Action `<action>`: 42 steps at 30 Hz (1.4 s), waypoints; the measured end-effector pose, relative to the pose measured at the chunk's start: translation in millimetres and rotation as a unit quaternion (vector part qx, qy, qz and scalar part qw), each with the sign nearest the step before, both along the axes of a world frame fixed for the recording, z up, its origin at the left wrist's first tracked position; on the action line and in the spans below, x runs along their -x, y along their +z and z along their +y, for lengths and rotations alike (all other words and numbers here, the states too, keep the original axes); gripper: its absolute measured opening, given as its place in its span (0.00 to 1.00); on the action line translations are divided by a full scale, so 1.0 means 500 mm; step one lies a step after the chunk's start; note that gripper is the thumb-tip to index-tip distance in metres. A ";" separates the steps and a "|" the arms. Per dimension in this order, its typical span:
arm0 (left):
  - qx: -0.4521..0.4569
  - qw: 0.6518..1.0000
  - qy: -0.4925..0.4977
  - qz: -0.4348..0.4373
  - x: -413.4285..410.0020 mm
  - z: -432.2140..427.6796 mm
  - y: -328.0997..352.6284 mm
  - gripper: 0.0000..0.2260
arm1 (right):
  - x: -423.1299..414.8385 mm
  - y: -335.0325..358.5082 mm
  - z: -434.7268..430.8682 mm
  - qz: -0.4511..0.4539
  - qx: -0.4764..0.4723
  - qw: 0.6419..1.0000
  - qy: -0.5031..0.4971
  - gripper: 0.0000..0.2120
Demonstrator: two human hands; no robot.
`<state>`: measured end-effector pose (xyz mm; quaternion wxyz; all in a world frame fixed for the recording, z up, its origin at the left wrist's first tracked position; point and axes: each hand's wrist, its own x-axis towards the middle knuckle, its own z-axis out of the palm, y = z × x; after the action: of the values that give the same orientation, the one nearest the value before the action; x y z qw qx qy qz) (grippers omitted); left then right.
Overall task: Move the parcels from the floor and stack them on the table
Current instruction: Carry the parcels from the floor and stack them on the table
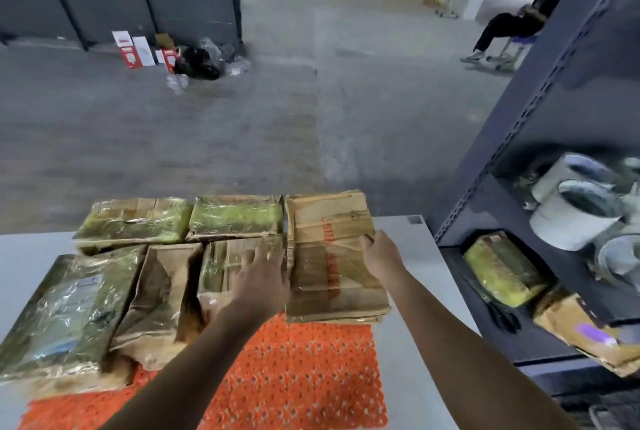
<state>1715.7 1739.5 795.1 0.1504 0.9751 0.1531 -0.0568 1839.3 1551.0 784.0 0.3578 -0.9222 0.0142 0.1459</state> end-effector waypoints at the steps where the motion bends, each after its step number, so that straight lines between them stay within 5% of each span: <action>1: 0.011 0.999 -0.015 0.032 -0.001 0.014 -0.010 0.28 | -0.004 -0.006 0.004 0.018 -0.006 1.000 0.006 0.13; 6: -0.027 0.991 -0.077 0.103 0.023 0.021 -0.040 0.30 | -0.010 -0.044 -0.004 0.091 0.011 0.994 0.063 0.21; 14: -0.048 0.988 -0.083 0.120 0.023 0.022 -0.046 0.35 | -0.032 -0.062 -0.002 0.025 -0.015 0.999 0.022 0.14; 21: -0.091 0.983 -0.095 0.132 0.024 0.014 -0.054 0.33 | -0.043 -0.051 0.001 0.051 0.106 0.987 0.105 0.27; 27: -0.074 0.989 -0.081 0.097 0.019 0.015 -0.051 0.37 | -0.042 -0.053 -0.026 0.020 0.097 0.994 0.037 0.18; 33: -0.130 0.981 -0.106 0.094 0.016 0.003 -0.039 0.37 | -0.016 -0.063 -0.032 0.077 0.078 0.990 0.092 0.15; 42: -0.106 0.985 -0.128 0.052 0.022 0.019 -0.043 0.37 | 0.037 -0.041 -0.004 -0.043 0.187 0.977 0.094 0.24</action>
<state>1704.7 1749.1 773.6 0.0294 0.9927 0.0403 -0.1100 1820.9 1549.1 763.3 0.1641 -0.9755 -0.0611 0.1335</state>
